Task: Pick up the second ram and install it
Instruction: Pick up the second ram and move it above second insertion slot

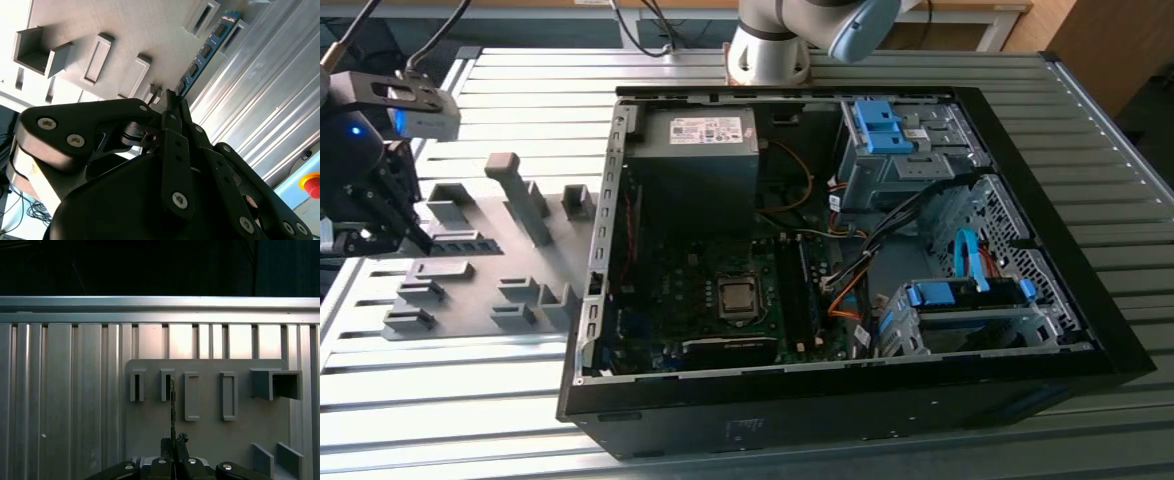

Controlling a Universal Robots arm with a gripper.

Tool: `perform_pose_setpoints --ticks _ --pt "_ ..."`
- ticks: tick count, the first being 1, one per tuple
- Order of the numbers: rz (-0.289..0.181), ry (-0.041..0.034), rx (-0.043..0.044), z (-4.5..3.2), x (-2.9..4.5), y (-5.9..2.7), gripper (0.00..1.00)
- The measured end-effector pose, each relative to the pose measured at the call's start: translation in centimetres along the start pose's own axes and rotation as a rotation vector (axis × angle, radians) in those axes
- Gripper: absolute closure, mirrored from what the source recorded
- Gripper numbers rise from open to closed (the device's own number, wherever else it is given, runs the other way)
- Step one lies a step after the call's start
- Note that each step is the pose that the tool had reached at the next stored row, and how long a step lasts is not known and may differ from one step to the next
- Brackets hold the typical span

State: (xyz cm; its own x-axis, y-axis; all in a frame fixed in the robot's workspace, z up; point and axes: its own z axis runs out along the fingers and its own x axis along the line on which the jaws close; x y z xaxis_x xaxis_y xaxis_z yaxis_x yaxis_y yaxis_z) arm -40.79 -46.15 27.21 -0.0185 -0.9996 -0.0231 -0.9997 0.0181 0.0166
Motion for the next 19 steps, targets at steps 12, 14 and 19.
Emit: perform_pose_setpoints --ticks 12,14,19 --pt "0.0 0.0 0.0003 -1.03 -0.03 0.02 0.86" --pt "0.0 0.0 0.0005 -1.2 -0.03 0.02 0.86" --pt "0.0 0.0 0.0007 -1.74 -0.04 0.03 0.86"
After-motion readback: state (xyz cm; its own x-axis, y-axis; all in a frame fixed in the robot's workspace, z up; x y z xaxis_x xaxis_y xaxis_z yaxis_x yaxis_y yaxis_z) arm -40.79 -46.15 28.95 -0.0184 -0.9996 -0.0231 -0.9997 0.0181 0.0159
